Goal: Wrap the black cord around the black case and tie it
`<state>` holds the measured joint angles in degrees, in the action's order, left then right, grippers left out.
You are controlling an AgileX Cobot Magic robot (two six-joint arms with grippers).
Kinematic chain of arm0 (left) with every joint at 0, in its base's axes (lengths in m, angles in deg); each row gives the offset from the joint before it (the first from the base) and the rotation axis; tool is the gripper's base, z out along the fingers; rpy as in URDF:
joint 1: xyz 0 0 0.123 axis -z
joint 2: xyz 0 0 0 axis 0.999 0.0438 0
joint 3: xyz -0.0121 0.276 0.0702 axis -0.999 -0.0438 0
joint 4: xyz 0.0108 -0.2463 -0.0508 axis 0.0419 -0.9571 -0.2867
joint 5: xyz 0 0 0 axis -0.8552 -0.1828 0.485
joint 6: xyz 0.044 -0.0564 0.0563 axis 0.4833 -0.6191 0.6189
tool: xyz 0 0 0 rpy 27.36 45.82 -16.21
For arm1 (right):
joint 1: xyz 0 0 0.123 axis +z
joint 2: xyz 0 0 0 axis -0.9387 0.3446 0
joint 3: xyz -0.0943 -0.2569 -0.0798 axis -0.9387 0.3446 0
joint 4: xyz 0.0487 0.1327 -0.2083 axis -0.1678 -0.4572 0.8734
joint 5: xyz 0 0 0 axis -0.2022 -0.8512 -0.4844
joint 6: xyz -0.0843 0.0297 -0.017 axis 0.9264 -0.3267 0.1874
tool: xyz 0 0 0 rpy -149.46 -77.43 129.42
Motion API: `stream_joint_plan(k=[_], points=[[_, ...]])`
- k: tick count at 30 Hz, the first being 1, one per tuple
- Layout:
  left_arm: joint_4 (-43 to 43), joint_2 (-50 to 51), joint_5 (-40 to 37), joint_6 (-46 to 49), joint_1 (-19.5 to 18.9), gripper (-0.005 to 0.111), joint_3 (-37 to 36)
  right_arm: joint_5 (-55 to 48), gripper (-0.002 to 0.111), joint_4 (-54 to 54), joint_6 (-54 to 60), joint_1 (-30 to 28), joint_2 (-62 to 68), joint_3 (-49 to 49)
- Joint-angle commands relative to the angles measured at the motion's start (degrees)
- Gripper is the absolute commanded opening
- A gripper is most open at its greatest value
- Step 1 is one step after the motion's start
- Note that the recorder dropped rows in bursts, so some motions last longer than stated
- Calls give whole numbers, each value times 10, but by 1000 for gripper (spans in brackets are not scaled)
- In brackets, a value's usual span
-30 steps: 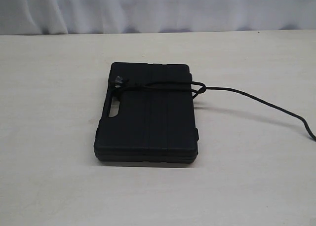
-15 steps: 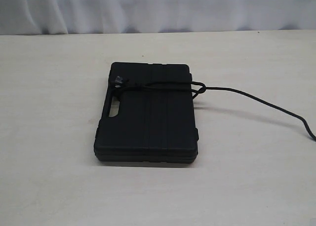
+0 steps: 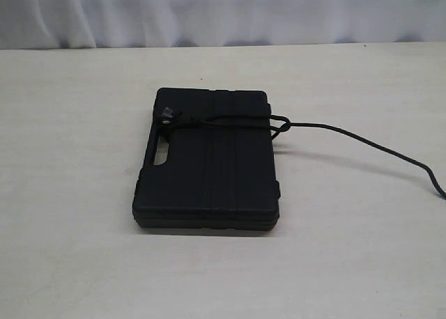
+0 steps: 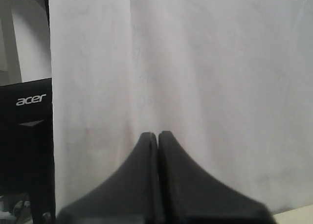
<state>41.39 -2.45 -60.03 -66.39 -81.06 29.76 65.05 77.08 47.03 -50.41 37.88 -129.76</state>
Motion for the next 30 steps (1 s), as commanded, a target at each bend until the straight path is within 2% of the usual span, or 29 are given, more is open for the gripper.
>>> stream_joint_plan(k=[1, 8, 11, 16, 20, 30], points=[[18, -18, 10, -21, -4, 0, -36, -3, 4, 0, -2, 1, -2, 2], [17, -40, 19, -19, -4, 0, -88, -3, 4, 0, -2, 1, -2, 2], [16, -40, 47, -17, -4, 0, -109, -3, 4, 0, -2, 1, -2, 2], [-48, -40, 89, 14, -4, 0, -141, -3, 4, 0, -2, 1, -2, 2], [-42, -40, 96, 18, -4, 0, -146, -3, 4, 0, -2, 1, -2, 2], [-42, -40, -2, 24, -28, 0, -146, -3, 4, 0, -2, 1, -2, 2]])
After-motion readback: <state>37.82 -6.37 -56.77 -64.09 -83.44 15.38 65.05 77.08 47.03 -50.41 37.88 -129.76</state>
